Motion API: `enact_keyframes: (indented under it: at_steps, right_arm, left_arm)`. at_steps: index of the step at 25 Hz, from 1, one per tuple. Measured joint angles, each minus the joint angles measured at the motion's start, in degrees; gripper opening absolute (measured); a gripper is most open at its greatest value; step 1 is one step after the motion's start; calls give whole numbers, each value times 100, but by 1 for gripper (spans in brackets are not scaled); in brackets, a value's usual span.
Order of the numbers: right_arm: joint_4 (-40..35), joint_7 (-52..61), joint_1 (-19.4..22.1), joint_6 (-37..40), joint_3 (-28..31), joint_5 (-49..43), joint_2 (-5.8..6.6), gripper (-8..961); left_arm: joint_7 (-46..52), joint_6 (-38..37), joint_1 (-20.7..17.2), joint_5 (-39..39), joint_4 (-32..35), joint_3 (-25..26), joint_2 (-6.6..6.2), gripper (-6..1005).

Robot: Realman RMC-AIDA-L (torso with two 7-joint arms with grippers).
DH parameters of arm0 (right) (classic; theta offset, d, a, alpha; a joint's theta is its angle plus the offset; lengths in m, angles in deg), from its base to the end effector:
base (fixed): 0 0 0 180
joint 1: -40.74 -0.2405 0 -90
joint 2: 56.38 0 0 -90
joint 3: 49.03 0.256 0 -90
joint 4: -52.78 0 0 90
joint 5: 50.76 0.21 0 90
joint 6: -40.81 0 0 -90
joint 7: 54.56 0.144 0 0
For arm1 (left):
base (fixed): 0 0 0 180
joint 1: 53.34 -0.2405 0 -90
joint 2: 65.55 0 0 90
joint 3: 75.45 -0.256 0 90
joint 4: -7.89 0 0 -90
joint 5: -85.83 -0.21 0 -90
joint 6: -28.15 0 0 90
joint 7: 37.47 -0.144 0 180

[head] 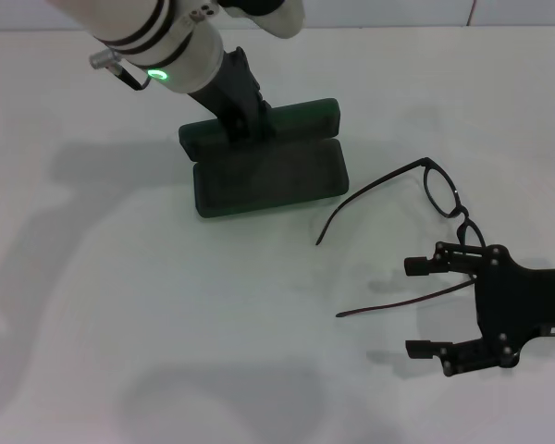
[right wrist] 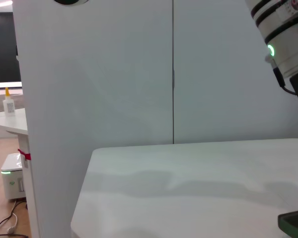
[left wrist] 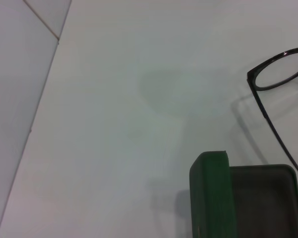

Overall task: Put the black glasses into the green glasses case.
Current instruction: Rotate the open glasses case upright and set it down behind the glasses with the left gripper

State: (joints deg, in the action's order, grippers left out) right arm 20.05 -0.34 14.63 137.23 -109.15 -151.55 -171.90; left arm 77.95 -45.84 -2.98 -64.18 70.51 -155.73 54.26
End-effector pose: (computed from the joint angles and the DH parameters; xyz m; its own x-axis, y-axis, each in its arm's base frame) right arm 0.2578 0.2838 -0.0193 0.8684 0.0231 -0.4953 -0.0243 -0.9957 -0.0890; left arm -0.1160 0.4158 -0.0315 0.9255 0.0339 -0.3772 -0.1041 -0.9348 -0.3395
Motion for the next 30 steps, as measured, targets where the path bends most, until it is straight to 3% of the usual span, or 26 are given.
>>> enact_keyframes:
  at_steps: [10, 30]
  right_arm:
    - [4, -7, 60, 32, 0, -4, 3, 870]
    - [3, -20, 80, 46, 0, 1, 3, 870]
  left_arm:
    - [48, 130, -45, 22, -65, -328, 7, 254]
    - [-169, 295, -73, 100, -241, -488, 6, 281]
